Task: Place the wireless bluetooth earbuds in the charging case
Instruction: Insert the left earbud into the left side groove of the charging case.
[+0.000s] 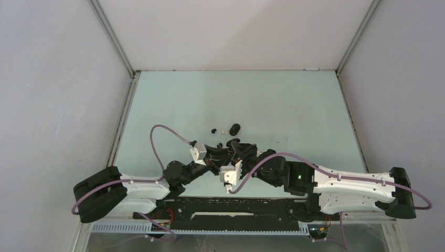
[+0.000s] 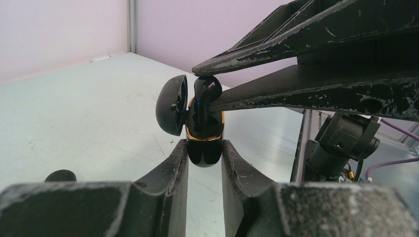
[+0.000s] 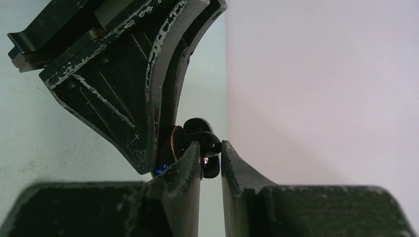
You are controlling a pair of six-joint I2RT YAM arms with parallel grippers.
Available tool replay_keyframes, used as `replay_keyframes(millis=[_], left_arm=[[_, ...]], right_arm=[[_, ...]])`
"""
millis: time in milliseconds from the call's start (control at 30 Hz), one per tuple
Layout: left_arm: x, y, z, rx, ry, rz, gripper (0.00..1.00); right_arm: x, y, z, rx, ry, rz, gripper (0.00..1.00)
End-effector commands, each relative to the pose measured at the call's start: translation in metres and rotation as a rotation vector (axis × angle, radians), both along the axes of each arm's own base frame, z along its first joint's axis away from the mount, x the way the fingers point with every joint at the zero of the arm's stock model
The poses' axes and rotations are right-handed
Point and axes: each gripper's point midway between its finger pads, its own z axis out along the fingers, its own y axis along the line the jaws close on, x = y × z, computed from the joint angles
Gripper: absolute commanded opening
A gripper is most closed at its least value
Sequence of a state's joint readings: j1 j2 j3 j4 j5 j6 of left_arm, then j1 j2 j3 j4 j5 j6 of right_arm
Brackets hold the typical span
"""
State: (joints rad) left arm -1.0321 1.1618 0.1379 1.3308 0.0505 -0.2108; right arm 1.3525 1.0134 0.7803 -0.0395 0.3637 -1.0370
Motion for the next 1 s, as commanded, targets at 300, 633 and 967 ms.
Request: replay_keyframes(millis=[300,633,967], left_arm=[[-0.005,0.006,0.020,-0.063,-0.051,-0.004,0.00],[-0.009,0.004,0.021,-0.060,-0.068,-0.025,0.00],[-0.006,0.008,0.021,-0.063,-0.067,0.001,0.00]], right_arm=[[0.000,0.001,-0.001,0.004,0.002,-0.002,0.00],[0.006,0.007,0.003,0.036,-0.013,-0.027,0.00],[0.003,0.000,-0.013,-0.043,0.013,-0.012,0.18]])
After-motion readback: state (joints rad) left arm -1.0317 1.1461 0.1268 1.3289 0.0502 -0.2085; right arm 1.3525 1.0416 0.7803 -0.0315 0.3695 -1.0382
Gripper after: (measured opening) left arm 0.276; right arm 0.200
